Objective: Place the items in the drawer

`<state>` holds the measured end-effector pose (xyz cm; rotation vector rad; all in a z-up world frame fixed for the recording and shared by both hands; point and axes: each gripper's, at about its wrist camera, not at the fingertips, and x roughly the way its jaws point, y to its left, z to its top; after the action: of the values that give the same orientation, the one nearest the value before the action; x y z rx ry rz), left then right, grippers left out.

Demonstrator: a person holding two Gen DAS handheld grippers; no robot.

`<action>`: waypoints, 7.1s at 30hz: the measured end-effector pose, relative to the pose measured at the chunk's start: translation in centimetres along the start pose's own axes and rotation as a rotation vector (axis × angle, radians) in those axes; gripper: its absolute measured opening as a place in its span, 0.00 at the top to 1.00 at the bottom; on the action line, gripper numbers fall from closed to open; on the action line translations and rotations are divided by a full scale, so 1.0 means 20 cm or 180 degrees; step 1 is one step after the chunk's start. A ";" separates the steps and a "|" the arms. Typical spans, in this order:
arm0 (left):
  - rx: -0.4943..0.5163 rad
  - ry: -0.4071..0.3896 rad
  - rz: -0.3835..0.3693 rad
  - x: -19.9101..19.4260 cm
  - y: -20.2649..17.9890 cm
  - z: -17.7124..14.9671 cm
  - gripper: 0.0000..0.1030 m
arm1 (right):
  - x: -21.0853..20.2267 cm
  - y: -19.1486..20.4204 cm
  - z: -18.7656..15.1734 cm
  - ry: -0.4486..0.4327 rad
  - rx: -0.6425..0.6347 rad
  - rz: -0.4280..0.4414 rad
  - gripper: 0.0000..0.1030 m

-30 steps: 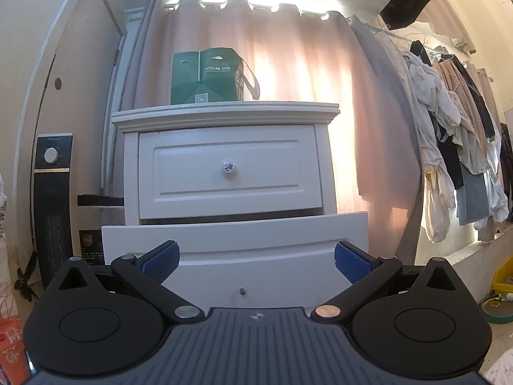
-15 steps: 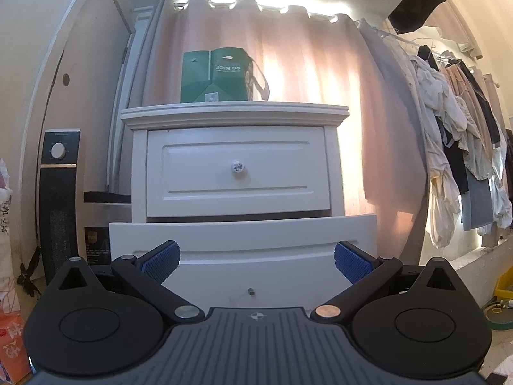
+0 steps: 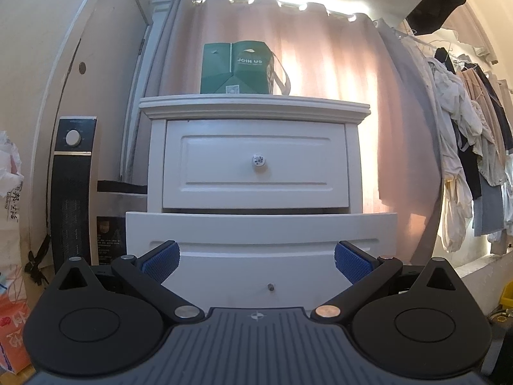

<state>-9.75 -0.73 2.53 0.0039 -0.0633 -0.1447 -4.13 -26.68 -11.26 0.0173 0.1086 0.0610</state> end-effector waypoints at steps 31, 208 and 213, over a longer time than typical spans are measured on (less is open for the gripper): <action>0.0022 0.0297 0.0001 0.25 -0.05 -0.04 0.00 | -0.05 0.20 0.68 -0.0100 -0.0186 -0.0005 0.00; -0.0018 0.0341 0.0271 0.39 0.14 0.04 0.00 | 0.07 0.38 0.72 -0.0362 -0.0195 0.0308 0.00; -0.0043 0.0331 0.0278 0.38 0.14 0.05 0.00 | 0.06 0.38 0.73 -0.0375 -0.0194 0.0314 0.00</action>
<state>-1.97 0.91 3.95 -0.0047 0.0414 -0.0574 -1.79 -19.25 3.20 -0.0346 -0.0119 0.1616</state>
